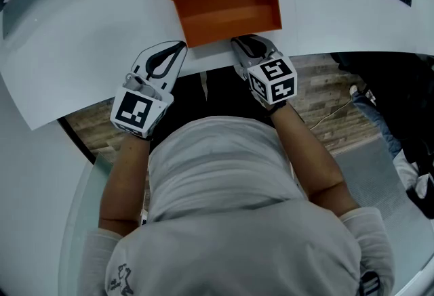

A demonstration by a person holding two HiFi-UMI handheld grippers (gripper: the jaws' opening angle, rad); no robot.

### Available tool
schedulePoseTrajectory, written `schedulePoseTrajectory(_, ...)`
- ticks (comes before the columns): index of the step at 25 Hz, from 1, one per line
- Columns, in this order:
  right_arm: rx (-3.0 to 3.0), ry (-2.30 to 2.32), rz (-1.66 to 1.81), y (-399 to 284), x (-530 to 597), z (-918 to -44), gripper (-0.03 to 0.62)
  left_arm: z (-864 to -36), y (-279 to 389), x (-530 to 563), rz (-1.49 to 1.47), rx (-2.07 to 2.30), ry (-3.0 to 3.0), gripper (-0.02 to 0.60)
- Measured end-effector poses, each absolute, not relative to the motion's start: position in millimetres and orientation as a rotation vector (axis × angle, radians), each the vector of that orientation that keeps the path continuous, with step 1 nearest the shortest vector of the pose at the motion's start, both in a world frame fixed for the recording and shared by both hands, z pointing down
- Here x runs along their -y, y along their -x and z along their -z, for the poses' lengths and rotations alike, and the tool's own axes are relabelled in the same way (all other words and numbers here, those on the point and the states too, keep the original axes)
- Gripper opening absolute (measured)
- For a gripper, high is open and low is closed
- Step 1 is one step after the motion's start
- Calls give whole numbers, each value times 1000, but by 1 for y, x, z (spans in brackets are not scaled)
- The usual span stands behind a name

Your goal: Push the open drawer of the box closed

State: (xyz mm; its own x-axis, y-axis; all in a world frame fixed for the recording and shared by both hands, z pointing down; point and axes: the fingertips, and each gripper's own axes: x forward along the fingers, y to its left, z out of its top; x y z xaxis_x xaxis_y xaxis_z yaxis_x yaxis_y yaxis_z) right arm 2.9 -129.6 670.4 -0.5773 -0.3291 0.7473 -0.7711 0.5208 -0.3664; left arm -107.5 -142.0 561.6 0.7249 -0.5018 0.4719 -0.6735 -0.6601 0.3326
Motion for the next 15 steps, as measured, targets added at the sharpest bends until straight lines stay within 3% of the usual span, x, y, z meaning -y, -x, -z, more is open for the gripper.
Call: schedulePoseTrajectory(15,2148,-898,-939,3,138,-667,69,-553,110,156,-495,895,-2449,-1)
